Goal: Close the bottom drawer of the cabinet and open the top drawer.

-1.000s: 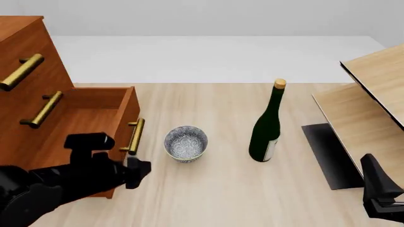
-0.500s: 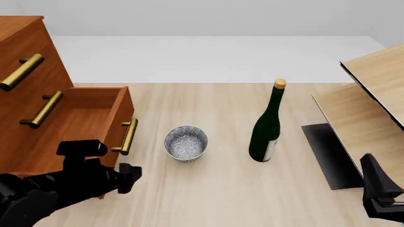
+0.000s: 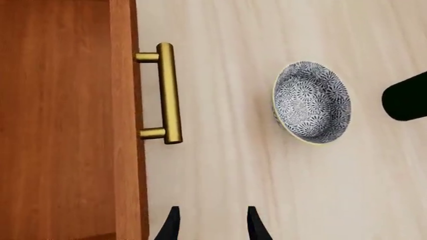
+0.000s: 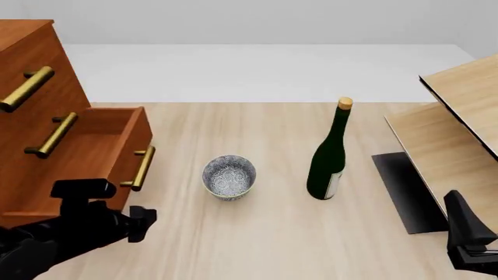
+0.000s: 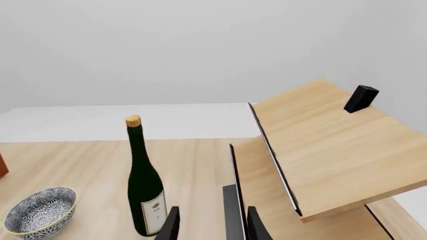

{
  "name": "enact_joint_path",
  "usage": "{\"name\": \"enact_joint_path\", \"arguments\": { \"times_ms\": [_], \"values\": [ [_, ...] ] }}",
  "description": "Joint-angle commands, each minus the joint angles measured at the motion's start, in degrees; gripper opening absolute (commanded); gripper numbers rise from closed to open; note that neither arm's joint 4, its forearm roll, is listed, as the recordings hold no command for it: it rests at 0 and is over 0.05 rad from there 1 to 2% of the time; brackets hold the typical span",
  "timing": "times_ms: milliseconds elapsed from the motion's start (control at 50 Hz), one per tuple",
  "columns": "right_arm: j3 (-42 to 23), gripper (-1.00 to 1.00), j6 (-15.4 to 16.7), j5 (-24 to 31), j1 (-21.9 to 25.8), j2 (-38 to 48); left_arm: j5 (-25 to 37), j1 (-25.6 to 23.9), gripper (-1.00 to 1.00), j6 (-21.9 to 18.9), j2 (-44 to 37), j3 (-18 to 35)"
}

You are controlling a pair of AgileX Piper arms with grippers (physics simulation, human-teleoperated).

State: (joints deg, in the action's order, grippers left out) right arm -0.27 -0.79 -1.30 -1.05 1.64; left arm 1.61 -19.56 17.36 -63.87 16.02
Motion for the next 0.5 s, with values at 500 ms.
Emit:
{"name": "enact_joint_path", "arguments": {
  "times_ms": [500],
  "values": [
    [0.0, 1.00, -0.2, 0.2, 0.1, -0.2, -3.9, 12.5, 1.00, -10.5, 1.7, -3.8]
  ]
}}
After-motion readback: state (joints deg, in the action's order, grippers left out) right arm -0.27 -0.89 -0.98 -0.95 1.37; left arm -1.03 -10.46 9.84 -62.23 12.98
